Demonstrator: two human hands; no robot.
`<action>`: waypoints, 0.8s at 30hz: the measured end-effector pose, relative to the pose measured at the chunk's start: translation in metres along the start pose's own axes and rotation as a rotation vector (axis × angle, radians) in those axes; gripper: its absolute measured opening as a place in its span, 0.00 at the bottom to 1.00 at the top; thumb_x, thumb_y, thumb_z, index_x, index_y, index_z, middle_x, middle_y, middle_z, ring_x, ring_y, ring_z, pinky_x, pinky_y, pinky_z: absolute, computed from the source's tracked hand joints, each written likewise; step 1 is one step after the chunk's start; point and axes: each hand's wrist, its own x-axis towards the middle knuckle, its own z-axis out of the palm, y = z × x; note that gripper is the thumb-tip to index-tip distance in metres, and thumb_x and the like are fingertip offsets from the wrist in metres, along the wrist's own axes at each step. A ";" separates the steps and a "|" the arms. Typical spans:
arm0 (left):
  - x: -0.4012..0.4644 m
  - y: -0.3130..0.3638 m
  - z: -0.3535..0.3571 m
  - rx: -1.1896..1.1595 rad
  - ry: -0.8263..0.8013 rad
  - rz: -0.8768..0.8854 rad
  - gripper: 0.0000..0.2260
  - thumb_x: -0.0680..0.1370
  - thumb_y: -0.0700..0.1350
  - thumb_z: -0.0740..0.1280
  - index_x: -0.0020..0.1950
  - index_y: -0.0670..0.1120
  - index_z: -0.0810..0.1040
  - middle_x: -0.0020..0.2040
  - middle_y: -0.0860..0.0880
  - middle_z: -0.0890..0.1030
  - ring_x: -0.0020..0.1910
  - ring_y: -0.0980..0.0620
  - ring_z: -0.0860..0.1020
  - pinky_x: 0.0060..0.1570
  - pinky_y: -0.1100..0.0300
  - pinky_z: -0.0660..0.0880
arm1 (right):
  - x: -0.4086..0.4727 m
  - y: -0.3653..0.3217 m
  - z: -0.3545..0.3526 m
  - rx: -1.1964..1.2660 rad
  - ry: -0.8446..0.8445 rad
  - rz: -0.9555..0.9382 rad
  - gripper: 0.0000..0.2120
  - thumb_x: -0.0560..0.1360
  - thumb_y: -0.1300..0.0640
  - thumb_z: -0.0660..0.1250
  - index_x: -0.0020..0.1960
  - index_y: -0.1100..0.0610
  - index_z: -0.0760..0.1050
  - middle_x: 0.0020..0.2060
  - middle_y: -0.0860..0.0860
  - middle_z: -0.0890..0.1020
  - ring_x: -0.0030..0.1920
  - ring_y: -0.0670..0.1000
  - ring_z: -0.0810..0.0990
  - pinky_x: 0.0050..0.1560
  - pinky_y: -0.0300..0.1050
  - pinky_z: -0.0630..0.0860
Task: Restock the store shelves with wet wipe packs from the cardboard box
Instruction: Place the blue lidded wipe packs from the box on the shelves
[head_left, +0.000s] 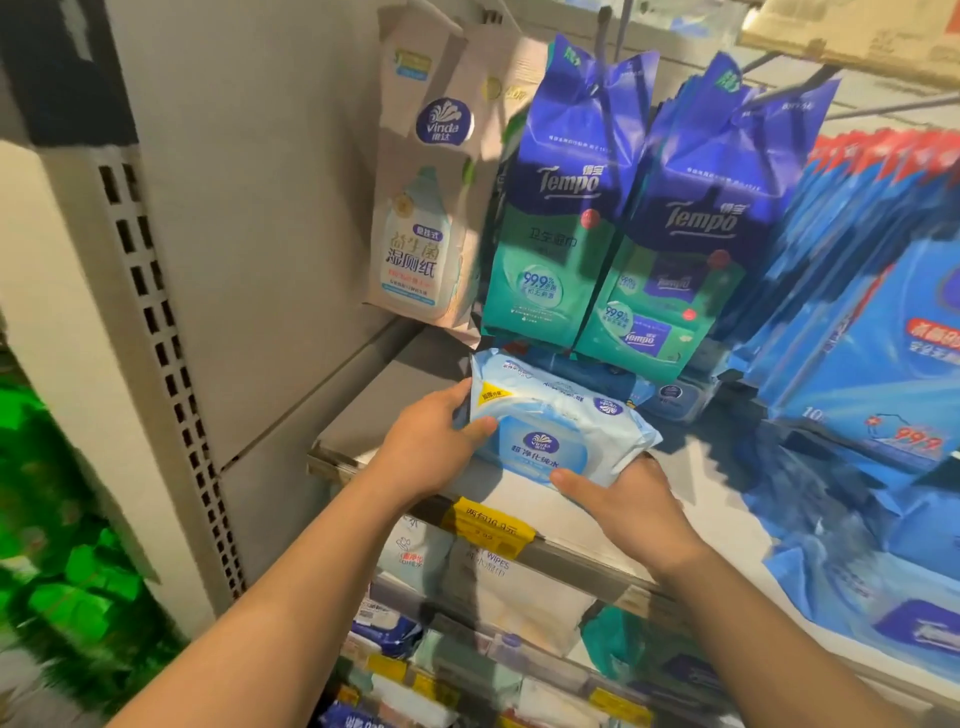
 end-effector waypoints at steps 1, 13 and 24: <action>-0.004 -0.001 -0.002 -0.035 0.038 -0.017 0.23 0.82 0.54 0.67 0.76 0.56 0.71 0.70 0.55 0.78 0.68 0.53 0.76 0.65 0.51 0.75 | -0.004 -0.002 0.000 -0.129 -0.005 0.056 0.36 0.67 0.24 0.66 0.70 0.38 0.70 0.65 0.45 0.77 0.67 0.54 0.74 0.65 0.56 0.73; -0.092 0.013 -0.013 -0.017 0.193 0.064 0.31 0.81 0.64 0.60 0.82 0.54 0.61 0.77 0.54 0.70 0.69 0.56 0.71 0.64 0.61 0.64 | -0.070 -0.017 -0.016 -0.239 0.039 0.216 0.35 0.79 0.29 0.52 0.76 0.50 0.66 0.74 0.53 0.72 0.73 0.59 0.70 0.69 0.59 0.63; -0.232 0.025 0.019 0.189 0.110 0.038 0.38 0.75 0.72 0.54 0.81 0.56 0.62 0.76 0.51 0.70 0.72 0.48 0.69 0.71 0.54 0.65 | -0.205 0.007 -0.010 0.020 0.026 -0.146 0.26 0.82 0.40 0.59 0.76 0.51 0.72 0.76 0.49 0.72 0.78 0.50 0.65 0.80 0.51 0.57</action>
